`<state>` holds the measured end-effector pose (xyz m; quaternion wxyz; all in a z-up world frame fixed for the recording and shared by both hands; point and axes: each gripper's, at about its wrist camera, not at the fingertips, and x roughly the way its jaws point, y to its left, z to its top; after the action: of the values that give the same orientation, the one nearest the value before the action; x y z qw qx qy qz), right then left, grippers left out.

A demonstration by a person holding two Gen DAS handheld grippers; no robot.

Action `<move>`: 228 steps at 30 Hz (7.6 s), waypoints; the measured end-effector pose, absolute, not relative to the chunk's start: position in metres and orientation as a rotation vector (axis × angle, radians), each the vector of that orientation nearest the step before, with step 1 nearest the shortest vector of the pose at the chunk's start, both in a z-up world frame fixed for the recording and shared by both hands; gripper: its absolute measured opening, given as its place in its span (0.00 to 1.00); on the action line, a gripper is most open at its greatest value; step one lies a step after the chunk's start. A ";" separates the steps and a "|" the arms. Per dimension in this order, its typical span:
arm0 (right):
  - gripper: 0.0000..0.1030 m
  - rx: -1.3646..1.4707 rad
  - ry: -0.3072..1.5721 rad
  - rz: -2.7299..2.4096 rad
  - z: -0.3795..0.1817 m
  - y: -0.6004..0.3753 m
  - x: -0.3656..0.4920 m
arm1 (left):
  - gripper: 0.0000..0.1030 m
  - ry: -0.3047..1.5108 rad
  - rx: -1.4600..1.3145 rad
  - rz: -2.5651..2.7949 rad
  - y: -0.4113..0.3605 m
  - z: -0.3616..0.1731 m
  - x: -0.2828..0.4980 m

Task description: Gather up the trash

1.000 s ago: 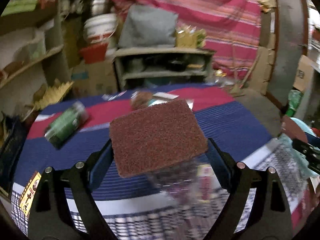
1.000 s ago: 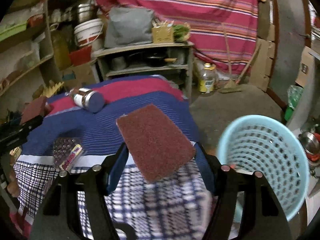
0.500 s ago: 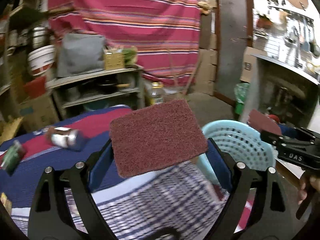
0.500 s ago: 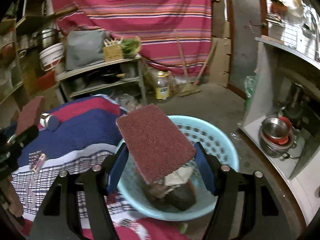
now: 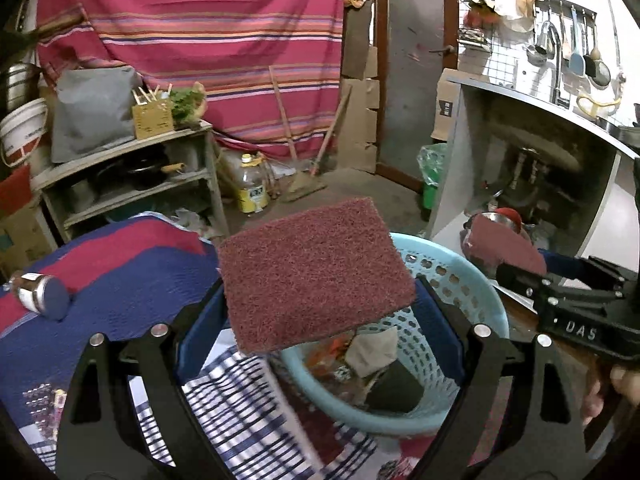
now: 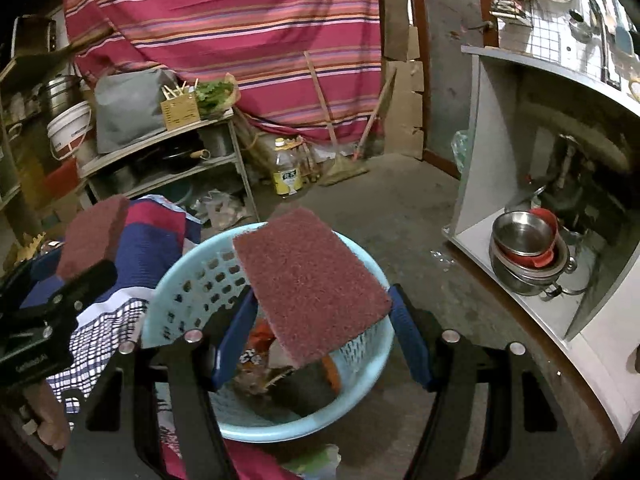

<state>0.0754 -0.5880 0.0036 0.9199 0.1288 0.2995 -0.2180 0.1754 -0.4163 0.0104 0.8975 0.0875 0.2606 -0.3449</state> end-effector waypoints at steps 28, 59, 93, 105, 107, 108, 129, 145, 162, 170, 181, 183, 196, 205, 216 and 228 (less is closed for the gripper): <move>0.65 0.248 0.658 -0.407 -0.024 -0.557 0.119 | 0.95 0.504 0.113 -0.576 -0.354 0.026 0.196; 0.96 0.178 0.540 -0.377 -0.004 -0.400 0.078 | 0.95 0.491 0.024 -0.383 -0.160 0.017 0.137; 0.96 0.121 0.482 -0.184 -0.037 -0.207 0.024 | 0.95 0.492 0.040 -0.104 -0.021 -0.014 0.059; 0.96 0.096 0.432 -0.170 -0.037 -0.196 0.012 | 0.95 0.481 0.043 -0.072 -0.010 -0.027 0.042; 0.96 0.093 0.431 -0.165 -0.038 -0.195 0.011 | 0.95 0.486 0.030 -0.071 -0.008 -0.027 0.042; 0.96 0.088 0.429 -0.165 -0.038 -0.194 0.011 | 0.95 0.488 0.025 -0.071 -0.007 -0.027 0.042; 0.96 0.090 0.417 -0.162 -0.037 -0.196 0.007 | 0.95 0.480 0.040 -0.054 -0.007 -0.030 0.038; 0.96 0.075 0.410 -0.161 -0.037 -0.194 0.007 | 0.95 0.478 0.035 -0.049 -0.005 -0.029 0.035; 0.96 0.074 0.413 -0.158 -0.038 -0.194 0.007 | 0.95 0.479 0.035 -0.047 -0.003 -0.029 0.031; 0.96 0.073 0.411 -0.157 -0.038 -0.195 0.007 | 0.95 0.479 0.035 -0.047 -0.002 -0.029 0.031; 0.96 0.072 0.410 -0.158 -0.038 -0.195 0.007 | 0.95 0.468 0.039 -0.039 -0.002 -0.028 0.027; 0.96 0.073 0.411 -0.158 -0.038 -0.194 0.007 | 0.95 0.466 0.040 -0.038 -0.003 -0.028 0.027; 0.96 0.072 0.411 -0.158 -0.039 -0.194 0.007 | 0.95 0.463 0.040 -0.038 -0.003 -0.027 0.026; 0.96 0.072 0.410 -0.158 -0.039 -0.195 0.007 | 0.95 0.464 0.041 -0.038 -0.003 -0.028 0.027; 0.96 0.072 0.411 -0.158 -0.039 -0.194 0.007 | 0.95 0.464 0.041 -0.039 -0.002 -0.028 0.027; 0.96 0.071 0.410 -0.158 -0.039 -0.194 0.007 | 0.95 0.463 0.041 -0.037 -0.002 -0.028 0.026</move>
<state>0.0070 -0.1943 -0.0391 0.9753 0.0350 0.2035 -0.0783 0.0263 -0.0023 -0.0280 0.9730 0.0202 0.2292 -0.0183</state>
